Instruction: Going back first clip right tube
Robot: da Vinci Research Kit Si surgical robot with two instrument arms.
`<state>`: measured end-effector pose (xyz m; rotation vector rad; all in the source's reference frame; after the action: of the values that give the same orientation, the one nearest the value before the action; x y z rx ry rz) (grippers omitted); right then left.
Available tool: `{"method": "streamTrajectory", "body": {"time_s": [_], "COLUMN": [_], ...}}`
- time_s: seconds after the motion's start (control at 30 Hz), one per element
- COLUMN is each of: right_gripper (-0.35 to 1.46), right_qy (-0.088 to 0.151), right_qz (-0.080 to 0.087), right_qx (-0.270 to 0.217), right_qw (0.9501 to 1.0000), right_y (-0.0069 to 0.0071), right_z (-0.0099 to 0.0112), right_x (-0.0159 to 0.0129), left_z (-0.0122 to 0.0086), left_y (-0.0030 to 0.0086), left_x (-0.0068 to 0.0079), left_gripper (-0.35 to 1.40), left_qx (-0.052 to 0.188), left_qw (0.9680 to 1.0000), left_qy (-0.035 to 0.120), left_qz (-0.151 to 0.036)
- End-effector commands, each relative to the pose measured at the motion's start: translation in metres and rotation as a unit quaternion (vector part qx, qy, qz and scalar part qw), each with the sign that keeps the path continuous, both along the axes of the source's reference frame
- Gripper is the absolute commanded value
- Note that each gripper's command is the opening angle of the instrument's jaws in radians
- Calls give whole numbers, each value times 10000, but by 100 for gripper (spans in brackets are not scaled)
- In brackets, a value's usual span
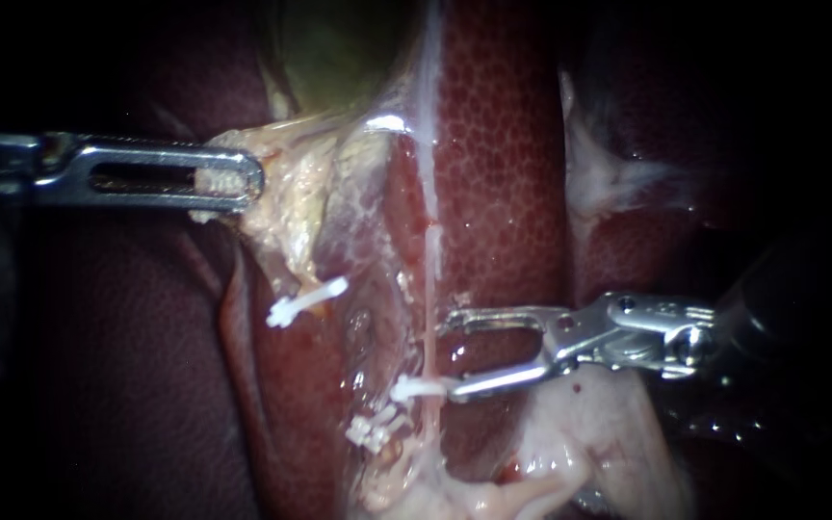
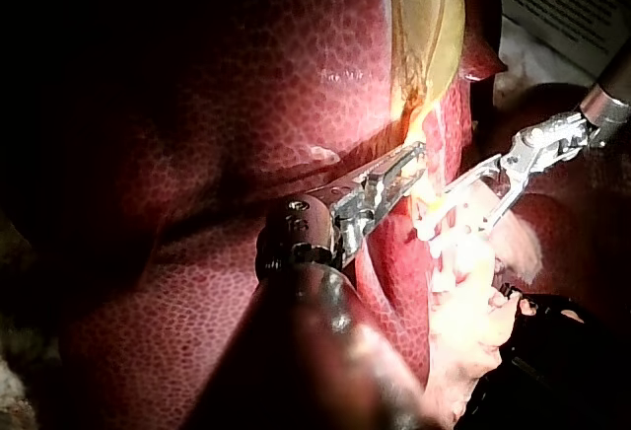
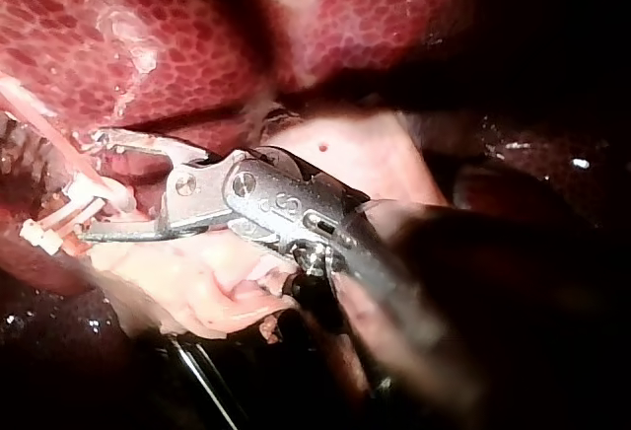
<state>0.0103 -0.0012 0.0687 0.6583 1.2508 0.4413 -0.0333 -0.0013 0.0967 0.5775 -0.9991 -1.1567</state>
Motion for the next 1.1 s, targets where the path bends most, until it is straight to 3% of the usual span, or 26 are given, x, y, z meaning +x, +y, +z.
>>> {"method": "streamTrajectory", "body": {"time_s": [0.03,0.3,0.5,0.73,1.1], "right_gripper": [60,60,60,60,60], "right_qy": [-5,178,275,306,304], "right_qz": [21,73,64,43,47], "right_qx": [-41,-473,-674,-779,-778], "right_qw": [10000,9987,9973,9965,9965], "right_y": [2,33,43,44,43], "right_z": [-4,-57,-84,-89,-89], "right_x": [-3,-38,-45,-46,-45], "left_z": [0,0,0,5,43], "left_y": [0,0,0,-4,-19], "left_x": [0,0,-1,-6,-31], "left_gripper": [-35,-35,-35,-35,-35], "left_qx": [0,0,-2,-21,-62], "left_qw": [10000,10000,10000,10000,9999], "left_qy": [1,2,4,17,62], "left_qz": [0,-1,-3,-16,71]}}
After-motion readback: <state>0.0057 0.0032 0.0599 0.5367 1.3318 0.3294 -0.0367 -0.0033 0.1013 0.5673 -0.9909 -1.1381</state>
